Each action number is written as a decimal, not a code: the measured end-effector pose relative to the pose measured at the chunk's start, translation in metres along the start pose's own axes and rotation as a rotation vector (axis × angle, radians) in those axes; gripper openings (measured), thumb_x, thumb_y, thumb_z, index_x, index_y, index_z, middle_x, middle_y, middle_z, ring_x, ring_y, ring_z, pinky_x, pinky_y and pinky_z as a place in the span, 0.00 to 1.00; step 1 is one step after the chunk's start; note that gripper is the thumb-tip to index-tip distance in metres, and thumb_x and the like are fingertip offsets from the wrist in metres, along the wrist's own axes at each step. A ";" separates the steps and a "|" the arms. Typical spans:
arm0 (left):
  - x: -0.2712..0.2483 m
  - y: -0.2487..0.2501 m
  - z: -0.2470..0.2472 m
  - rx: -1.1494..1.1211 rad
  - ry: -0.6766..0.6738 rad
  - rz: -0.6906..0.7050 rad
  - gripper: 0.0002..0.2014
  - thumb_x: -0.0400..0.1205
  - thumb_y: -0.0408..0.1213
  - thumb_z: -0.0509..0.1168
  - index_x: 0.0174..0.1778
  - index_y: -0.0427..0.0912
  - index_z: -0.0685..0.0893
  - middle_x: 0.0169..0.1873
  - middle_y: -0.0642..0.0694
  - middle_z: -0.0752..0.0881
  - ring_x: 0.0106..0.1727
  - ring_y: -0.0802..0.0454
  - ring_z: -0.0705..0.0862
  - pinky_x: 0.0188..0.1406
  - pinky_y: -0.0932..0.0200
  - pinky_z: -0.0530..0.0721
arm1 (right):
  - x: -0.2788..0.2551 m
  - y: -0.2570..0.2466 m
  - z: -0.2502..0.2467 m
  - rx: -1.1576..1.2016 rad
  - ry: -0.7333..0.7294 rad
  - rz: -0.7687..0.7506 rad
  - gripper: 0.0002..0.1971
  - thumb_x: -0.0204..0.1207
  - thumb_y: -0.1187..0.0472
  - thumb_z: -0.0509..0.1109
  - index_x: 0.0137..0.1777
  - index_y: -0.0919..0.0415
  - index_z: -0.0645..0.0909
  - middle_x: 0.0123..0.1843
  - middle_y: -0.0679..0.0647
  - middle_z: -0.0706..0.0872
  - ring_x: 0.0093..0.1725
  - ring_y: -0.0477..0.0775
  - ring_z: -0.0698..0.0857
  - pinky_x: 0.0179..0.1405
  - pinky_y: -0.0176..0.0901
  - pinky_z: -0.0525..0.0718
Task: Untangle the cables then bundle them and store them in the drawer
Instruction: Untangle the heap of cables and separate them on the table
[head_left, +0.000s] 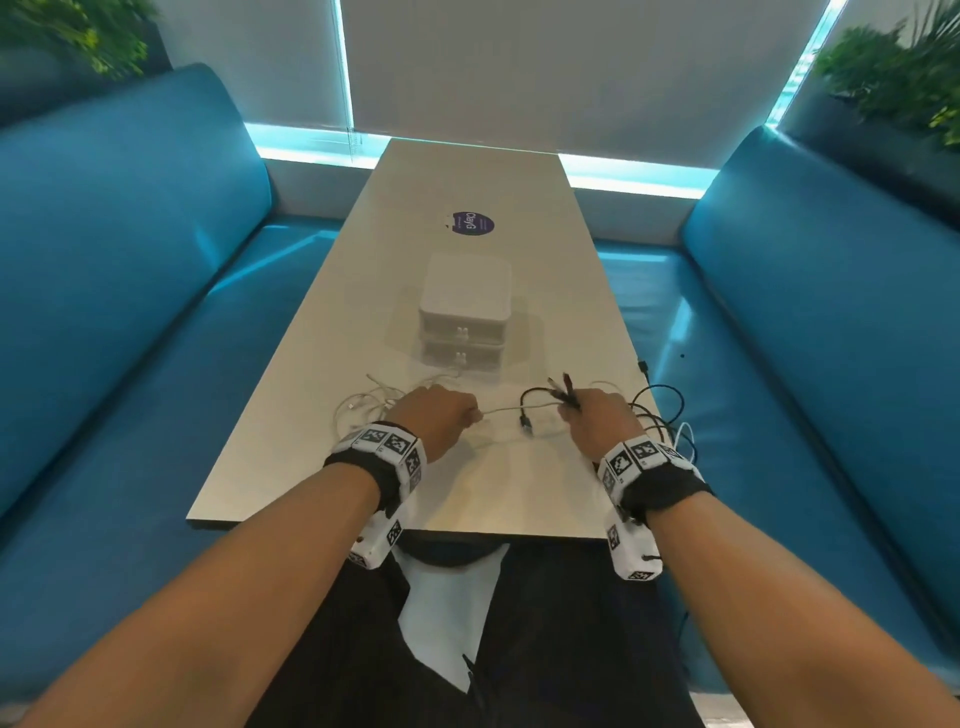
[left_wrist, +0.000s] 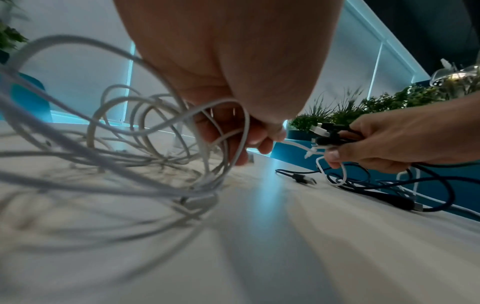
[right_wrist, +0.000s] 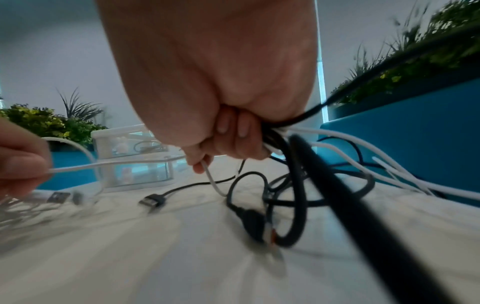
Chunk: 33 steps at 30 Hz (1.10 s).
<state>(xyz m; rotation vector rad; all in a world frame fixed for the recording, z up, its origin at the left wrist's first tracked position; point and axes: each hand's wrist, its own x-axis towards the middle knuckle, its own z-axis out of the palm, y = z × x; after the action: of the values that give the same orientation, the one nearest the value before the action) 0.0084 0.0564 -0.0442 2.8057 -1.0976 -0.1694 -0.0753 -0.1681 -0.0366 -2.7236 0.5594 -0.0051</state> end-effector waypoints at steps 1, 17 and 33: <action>-0.001 -0.001 0.000 0.008 0.000 0.000 0.16 0.92 0.47 0.52 0.54 0.45 0.82 0.46 0.42 0.87 0.49 0.40 0.86 0.43 0.51 0.78 | 0.000 -0.001 0.000 -0.003 0.013 0.010 0.16 0.84 0.49 0.62 0.61 0.57 0.85 0.50 0.60 0.88 0.48 0.63 0.87 0.50 0.54 0.87; -0.001 0.034 0.008 0.124 -0.058 0.049 0.12 0.90 0.37 0.56 0.59 0.43 0.85 0.48 0.41 0.88 0.47 0.40 0.87 0.42 0.50 0.81 | -0.026 -0.049 0.017 0.193 -0.221 -0.186 0.14 0.81 0.54 0.66 0.62 0.59 0.84 0.54 0.59 0.88 0.54 0.61 0.86 0.46 0.46 0.78; -0.012 0.013 0.001 0.037 -0.112 -0.008 0.14 0.92 0.45 0.53 0.56 0.47 0.84 0.54 0.42 0.89 0.57 0.39 0.84 0.51 0.52 0.70 | -0.015 -0.014 0.020 -0.057 -0.079 -0.052 0.15 0.85 0.51 0.62 0.65 0.56 0.82 0.53 0.59 0.88 0.51 0.61 0.87 0.53 0.55 0.87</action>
<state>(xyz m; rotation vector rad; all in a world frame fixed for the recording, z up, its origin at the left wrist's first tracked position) -0.0093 0.0551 -0.0420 2.8648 -1.1244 -0.3134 -0.0825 -0.1433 -0.0499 -2.7794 0.4732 0.1070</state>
